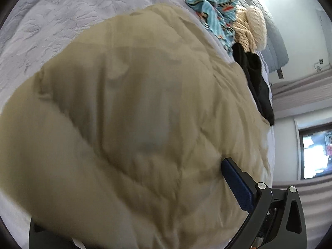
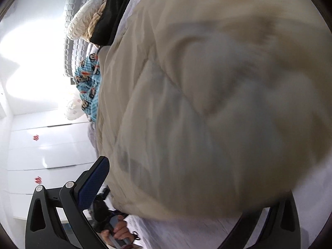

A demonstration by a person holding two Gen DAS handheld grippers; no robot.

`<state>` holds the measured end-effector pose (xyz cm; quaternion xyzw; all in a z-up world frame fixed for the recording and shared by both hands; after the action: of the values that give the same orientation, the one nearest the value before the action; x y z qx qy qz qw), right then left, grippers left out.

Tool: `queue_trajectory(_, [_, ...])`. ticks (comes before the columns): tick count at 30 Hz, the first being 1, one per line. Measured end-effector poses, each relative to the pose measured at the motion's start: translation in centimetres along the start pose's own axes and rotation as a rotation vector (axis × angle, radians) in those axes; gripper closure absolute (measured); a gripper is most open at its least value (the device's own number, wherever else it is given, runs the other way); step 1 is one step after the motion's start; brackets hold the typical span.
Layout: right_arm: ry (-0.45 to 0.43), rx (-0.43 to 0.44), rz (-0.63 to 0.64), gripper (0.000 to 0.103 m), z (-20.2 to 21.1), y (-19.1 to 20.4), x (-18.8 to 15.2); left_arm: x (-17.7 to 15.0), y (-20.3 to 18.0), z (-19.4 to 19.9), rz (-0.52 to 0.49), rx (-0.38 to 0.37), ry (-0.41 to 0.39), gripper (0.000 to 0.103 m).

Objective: Fold large clothes

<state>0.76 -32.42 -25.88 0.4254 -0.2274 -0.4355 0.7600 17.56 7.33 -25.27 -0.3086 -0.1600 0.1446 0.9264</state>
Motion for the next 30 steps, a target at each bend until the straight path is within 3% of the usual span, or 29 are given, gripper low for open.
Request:
queue_trajectory(3, [-0.010, 0.010, -0.037, 0.000, -1.5, -0.6, 1.0, 0.5, 0.1, -0.9, 0.029, 0.018, -0.024, 0.002])
queue_trajectory(5, [-0.016, 0.017, -0.062, 0.000, -1.6, -0.8, 1.2, 0.7, -0.1, -0.7, 0.025, 0.033, -0.038, 0.025])
queue_trajectory(7, [-0.019, 0.023, -0.077, 0.004, -1.5, -0.7, 1.3, 1.0, -0.2, -0.3, 0.021, 0.019, -0.043, 0.058])
queue_trajectory(8, [-0.019, 0.017, -0.084, 0.021, -1.5, -0.7, 1.3, 1.1, -0.4, 0.1, 0.014, 0.013, -0.048, 0.063])
queue_trajectory(10, [-0.008, 0.008, -0.107, 0.043, -1.4, -1.0, 1.3, 1.1, -1.4, 1.3, -0.056, 0.030, -0.074, 0.077])
queue_trajectory(11, [-0.010, 0.016, -0.111, 0.055, -1.4, -1.0, 1.4, 1.0, -1.8, 1.9, -0.084, 0.036, -0.082, 0.079])
queue_trajectory(13, [-0.027, 0.023, -0.093, 0.069, -1.0, -0.5, 1.3, 0.7, -3.1, 2.9, -0.172, 0.046, -0.101, 0.083])
queue_trajectory(16, [-0.047, 0.031, -0.052, 0.078, -0.1, 0.5, 0.8, 0.3, -4.4, 4.7, -0.262, 0.020, -0.107, 0.084])
queue_trajectory(24, [-0.055, 0.022, 0.007, 0.080, 3.3, 1.5, -3.4, -2.7, -3.0, 9.9, -0.359, -0.040, -0.057, 0.084])
queue_trajectory(30, [-0.018, -0.017, -0.004, 0.080, 5.9, -0.3, -7.5, -8.2, 1.1, 14.4, -0.351, -0.049, 0.015, 0.084])
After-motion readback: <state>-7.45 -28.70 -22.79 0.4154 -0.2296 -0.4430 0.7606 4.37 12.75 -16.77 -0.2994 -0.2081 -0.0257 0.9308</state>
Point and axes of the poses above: each gripper's, at about its wrist camera, not at the fingertips, and z roughly against the way its jaws point, y to its left, x to its top, the point moved 5 cm from there along -z, roughly the way its jaws point, and after that the axes turned 3 degrees about -y, right-handed, at the moved point
